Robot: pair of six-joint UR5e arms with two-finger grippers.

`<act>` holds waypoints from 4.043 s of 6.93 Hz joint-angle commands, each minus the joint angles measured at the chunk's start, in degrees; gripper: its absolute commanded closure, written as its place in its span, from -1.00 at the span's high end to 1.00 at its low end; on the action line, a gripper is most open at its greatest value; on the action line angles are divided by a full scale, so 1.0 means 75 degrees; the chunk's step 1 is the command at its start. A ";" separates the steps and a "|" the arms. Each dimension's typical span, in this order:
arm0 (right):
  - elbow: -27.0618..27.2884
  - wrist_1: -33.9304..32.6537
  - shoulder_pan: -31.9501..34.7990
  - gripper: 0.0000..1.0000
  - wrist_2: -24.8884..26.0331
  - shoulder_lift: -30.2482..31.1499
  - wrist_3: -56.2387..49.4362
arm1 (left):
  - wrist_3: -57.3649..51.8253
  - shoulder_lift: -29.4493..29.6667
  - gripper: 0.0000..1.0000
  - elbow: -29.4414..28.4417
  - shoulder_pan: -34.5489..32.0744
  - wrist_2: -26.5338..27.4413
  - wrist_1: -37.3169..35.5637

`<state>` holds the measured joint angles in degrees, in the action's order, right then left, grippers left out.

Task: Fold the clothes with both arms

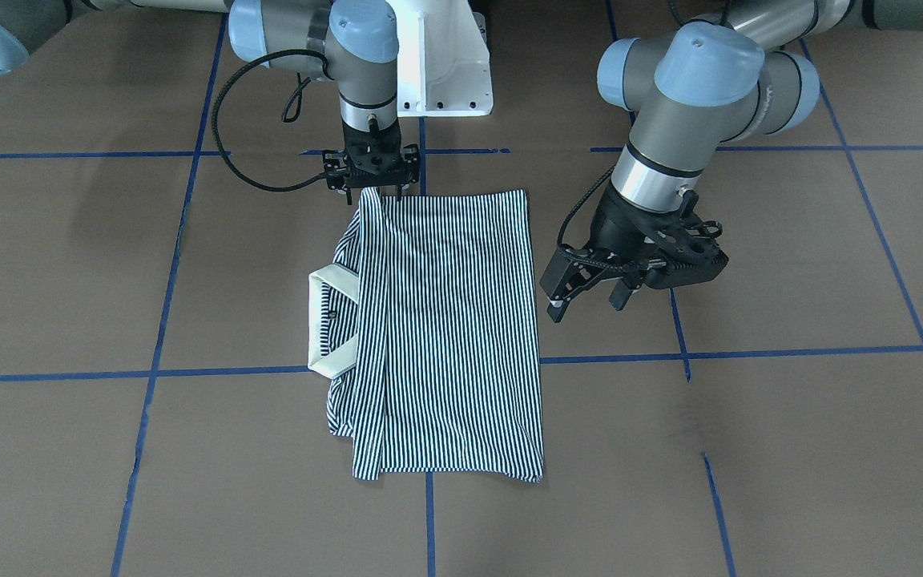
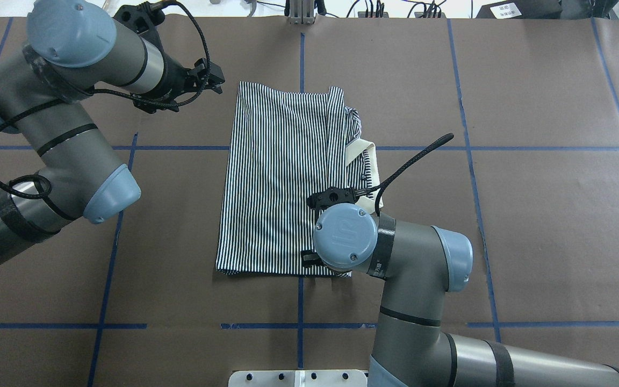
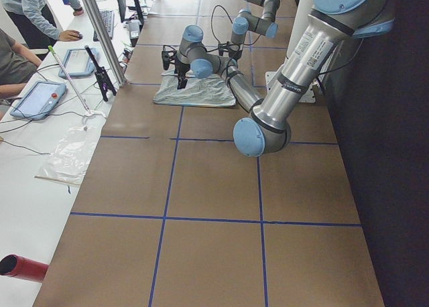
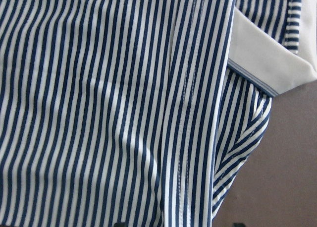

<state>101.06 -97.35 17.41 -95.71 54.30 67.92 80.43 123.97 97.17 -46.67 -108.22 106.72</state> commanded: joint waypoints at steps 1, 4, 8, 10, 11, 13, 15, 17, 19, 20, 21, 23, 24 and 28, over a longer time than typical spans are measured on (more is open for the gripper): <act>-0.0068 -0.0401 -0.0176 0.16 0.0209 -0.0022 -0.0359 | -0.0001 -0.0006 1.00 -0.0030 0.0000 0.0004 0.0032; 0.0037 -0.0893 -0.0176 -0.27 0.0198 -0.0057 -0.0478 | -0.0012 -0.0006 1.00 -0.0066 0.0012 0.0004 0.0032; 0.0493 -0.0895 -0.0141 -0.40 0.0198 0.0037 -0.0607 | -0.0340 -0.0006 1.00 -0.0089 0.0012 0.0015 0.0020; 0.0506 -0.0871 -0.0130 -0.53 0.0210 0.0072 -0.0631 | -0.0341 0.0006 1.00 -0.0112 0.0012 0.0015 0.0032; 0.0518 -0.0848 -0.0129 -0.65 0.0222 0.0142 -0.0631 | -0.0329 0.0006 1.00 -0.0124 0.0024 0.0027 0.0032; 0.0518 -0.0836 -0.0129 -1.00 0.0222 0.0200 -0.0631 | -0.0329 0.0006 1.00 -0.0147 0.0036 0.0027 0.0032; 0.0913 -0.0871 -0.0048 -1.00 0.0105 0.0642 -0.0666 | -0.0317 0.0029 1.00 -0.0148 0.0036 0.0027 0.0032; 0.1466 -0.0883 -0.0012 -1.00 -0.0162 0.1184 -0.0690 | -0.0329 0.0018 1.00 -0.0148 0.0036 0.0027 0.0032; 0.1444 -0.0871 -0.0094 -1.00 -0.0434 0.1325 0.0078 | -0.0352 0.0041 1.00 -0.0322 0.0036 0.0027 0.0102; 0.1397 -0.0871 -0.0118 0.16 -0.0423 0.1303 0.0142 | -0.0341 0.0041 1.00 -0.0474 0.0036 0.0027 0.0334; 0.1373 -0.0813 -0.0071 0.99 -0.0376 0.1291 0.0143 | -0.0341 0.0053 1.00 -0.0522 0.0036 0.0027 0.0371; 0.1280 -0.0777 0.0827 1.00 -0.0387 0.0907 -0.0183 | -0.0399 0.0065 1.00 -0.0534 0.0036 0.0027 0.0372; 0.0804 -0.0777 0.1284 1.00 -0.0411 0.0394 -0.0742 | -0.0411 0.0065 1.00 -0.0534 0.0036 0.0027 0.0372; -0.2527 0.0500 0.1850 1.00 -0.0608 -0.1369 -0.1425 | -0.0446 0.0065 1.00 -0.0534 0.0036 0.0015 0.0372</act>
<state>86.79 -96.03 30.62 -99.32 45.50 58.92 77.24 124.48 93.17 -46.41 -108.10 109.51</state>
